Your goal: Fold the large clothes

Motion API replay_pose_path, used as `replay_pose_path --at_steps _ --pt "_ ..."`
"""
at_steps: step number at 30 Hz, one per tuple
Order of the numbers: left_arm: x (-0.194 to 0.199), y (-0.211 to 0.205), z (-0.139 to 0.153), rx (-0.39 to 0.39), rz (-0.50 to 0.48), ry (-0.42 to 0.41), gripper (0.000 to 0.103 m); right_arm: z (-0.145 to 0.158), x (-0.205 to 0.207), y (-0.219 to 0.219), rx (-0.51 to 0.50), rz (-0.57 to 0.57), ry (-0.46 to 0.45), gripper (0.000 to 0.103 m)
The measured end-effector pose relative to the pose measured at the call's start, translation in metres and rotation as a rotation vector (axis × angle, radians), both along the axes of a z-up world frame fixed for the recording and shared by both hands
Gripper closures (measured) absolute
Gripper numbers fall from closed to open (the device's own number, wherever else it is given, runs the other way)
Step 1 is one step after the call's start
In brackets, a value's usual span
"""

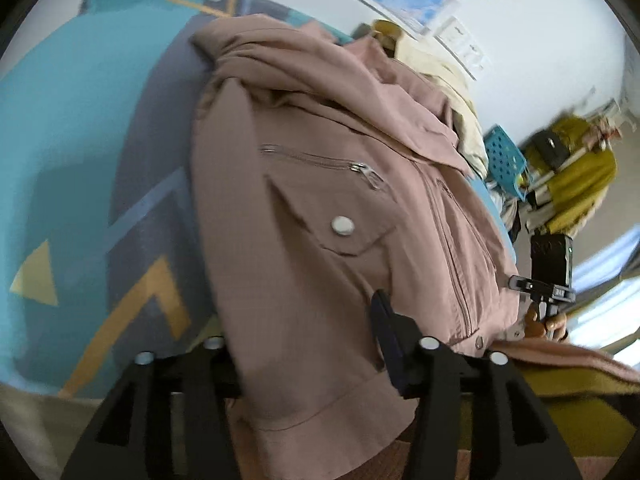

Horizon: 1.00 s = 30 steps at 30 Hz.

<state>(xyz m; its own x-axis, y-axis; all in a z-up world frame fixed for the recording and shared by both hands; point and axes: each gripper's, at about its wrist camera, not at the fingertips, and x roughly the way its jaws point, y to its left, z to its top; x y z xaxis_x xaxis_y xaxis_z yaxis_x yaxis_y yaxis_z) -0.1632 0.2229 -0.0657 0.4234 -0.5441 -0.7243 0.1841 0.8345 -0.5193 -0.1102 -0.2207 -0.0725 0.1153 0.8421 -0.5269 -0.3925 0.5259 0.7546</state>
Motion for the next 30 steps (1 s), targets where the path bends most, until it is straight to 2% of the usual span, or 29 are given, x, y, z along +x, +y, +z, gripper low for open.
replay_pose_path --at_steps 1,2,3,5,6,11,14,19,24,30 --pt "0.001 -0.003 0.001 0.018 -0.002 -0.007 0.059 -0.003 -0.001 0.000 0.014 -0.001 0.008 0.063" --pt "0.000 -0.004 -0.001 0.025 -0.003 -0.006 0.087 -0.004 -0.002 0.000 0.035 0.004 0.012 0.083" --pt "0.000 -0.003 -0.002 0.030 0.008 0.002 0.100 -0.001 -0.002 0.000 0.062 -0.002 0.008 0.093" --pt "0.005 0.004 0.002 -0.024 0.043 0.006 0.102 0.013 -0.006 -0.003 0.125 -0.010 -0.029 0.095" --pt "0.002 0.009 0.010 -0.045 0.060 -0.027 0.102 0.021 -0.005 0.000 0.135 -0.014 -0.050 0.096" --pt "-0.015 0.022 0.061 -0.069 0.108 -0.189 0.102 0.067 -0.017 -0.002 0.241 -0.034 -0.170 0.096" --pt "-0.023 0.024 0.076 -0.081 0.121 -0.232 0.102 0.089 -0.028 -0.001 0.270 -0.015 -0.240 0.096" --pt "-0.024 0.048 0.073 -0.181 0.168 -0.243 0.102 0.088 -0.025 -0.004 0.267 -0.029 -0.213 0.096" --pt "-0.004 0.052 0.078 -0.198 0.192 -0.220 0.102 0.105 -0.006 -0.015 0.295 -0.089 -0.214 0.096" --pt "0.035 0.063 0.110 -0.221 0.203 -0.258 0.102 0.140 0.041 -0.021 0.299 -0.170 -0.250 0.096"
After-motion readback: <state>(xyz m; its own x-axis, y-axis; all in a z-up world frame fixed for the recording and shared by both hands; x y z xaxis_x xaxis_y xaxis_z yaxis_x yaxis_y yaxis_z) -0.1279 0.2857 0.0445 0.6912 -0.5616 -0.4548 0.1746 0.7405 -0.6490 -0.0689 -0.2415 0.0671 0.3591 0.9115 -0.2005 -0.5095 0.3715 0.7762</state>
